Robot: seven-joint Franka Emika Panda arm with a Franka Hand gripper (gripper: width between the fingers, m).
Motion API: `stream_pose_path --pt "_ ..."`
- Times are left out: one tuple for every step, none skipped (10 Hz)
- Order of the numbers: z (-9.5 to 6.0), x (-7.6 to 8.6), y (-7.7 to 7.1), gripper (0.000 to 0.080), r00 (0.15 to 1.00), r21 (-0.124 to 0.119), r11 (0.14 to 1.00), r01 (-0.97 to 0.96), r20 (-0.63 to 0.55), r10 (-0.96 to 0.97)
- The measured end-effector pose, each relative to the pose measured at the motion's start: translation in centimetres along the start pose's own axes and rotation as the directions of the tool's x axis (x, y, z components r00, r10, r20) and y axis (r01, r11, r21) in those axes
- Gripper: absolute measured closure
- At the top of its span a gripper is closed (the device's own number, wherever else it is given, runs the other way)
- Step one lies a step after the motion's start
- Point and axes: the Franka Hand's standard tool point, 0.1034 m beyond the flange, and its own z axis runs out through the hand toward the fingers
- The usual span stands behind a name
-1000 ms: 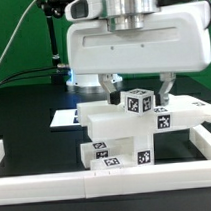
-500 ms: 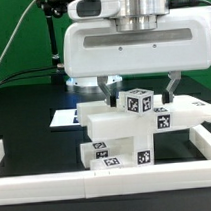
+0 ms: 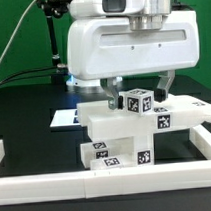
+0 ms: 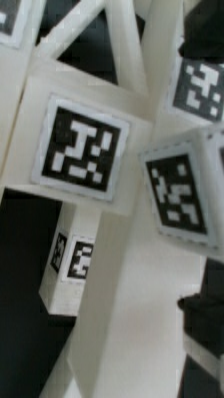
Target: Assemble chair
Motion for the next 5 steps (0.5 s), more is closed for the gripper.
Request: stream_pose_path --pt "0.02 -0.01 -0.01 0.0151 1.0 0.0 1.0 -0.03 0.0 0.03" --pt "0.03 -0.01 0.0 0.0296 1.0 0.0 1.0 -0.028 0.0 0.028" --pt "0.04 0.0 -0.04 0.0296 0.998 0.002 0.998 -0.069 0.0 0.069" --pt "0.07 -0.01 -0.05 0.0434 0.986 0.002 0.986 -0.169 0.0 0.169" --pt "0.09 -0.01 -0.06 0.0533 0.972 0.002 0.972 -0.234 0.001 0.234"
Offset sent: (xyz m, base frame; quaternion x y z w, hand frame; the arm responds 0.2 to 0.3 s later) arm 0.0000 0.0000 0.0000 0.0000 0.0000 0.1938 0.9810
